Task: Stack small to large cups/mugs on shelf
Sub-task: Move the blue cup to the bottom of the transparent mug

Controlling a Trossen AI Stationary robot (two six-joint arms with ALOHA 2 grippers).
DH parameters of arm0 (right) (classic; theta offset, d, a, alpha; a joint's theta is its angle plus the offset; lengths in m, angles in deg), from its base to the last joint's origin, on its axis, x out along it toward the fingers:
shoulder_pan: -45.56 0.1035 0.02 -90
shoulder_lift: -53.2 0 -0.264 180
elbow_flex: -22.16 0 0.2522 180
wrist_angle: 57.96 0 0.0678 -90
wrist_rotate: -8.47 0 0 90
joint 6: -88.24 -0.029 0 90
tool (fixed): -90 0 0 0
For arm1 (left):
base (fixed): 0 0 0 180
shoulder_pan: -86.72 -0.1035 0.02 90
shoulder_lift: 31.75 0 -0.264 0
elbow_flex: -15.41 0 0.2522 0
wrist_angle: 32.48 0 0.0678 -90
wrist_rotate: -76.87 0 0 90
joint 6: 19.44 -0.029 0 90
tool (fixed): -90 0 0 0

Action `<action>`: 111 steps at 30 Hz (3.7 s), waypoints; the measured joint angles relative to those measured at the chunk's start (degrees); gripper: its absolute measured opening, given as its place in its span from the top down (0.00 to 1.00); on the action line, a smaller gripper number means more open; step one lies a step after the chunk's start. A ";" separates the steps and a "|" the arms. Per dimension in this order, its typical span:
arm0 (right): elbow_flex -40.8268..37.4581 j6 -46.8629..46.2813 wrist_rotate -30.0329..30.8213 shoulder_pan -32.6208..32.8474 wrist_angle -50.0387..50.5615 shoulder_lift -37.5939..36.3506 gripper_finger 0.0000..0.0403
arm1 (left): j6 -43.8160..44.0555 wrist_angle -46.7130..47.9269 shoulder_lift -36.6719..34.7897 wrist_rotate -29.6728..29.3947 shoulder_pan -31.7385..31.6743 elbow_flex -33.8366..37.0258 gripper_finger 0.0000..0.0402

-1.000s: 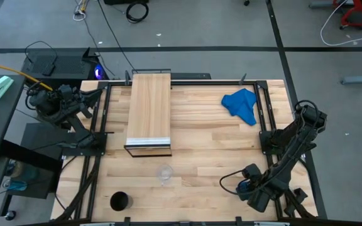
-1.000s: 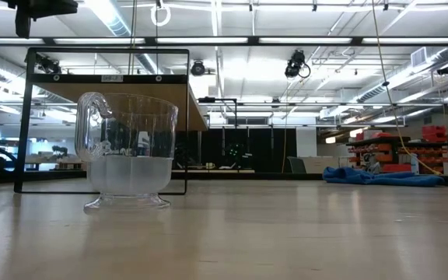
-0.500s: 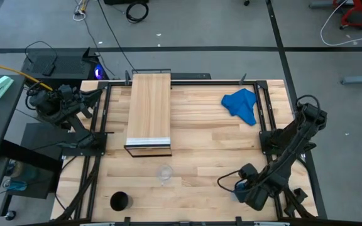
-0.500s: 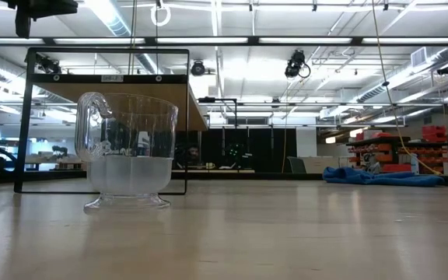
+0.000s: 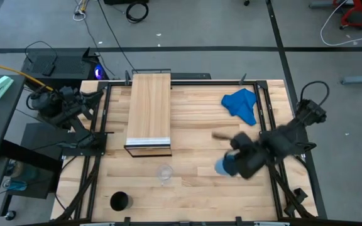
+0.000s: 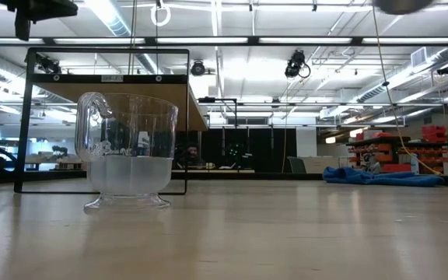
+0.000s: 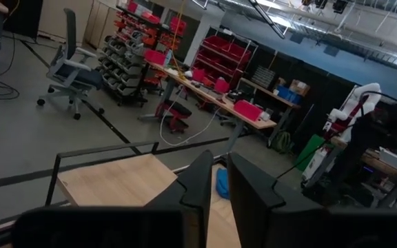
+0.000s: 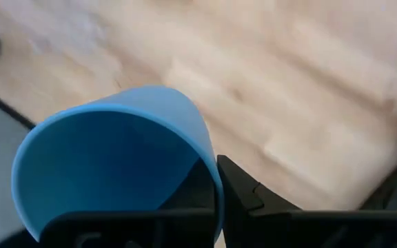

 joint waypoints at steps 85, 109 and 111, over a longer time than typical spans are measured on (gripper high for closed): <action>9.61 43.74 -10.42 -9.88 -38.08 38.07 0.99 | 7.41 7.24 0.00 -0.02 0.02 0.00 0.87; 8.69 44.69 -11.42 -10.19 -43.40 37.55 0.97 | 7.43 7.24 0.00 -0.01 0.00 0.00 0.88; 8.32 44.51 -11.44 -10.19 -43.66 37.55 0.96 | 7.45 7.24 0.00 -0.02 0.00 0.02 0.88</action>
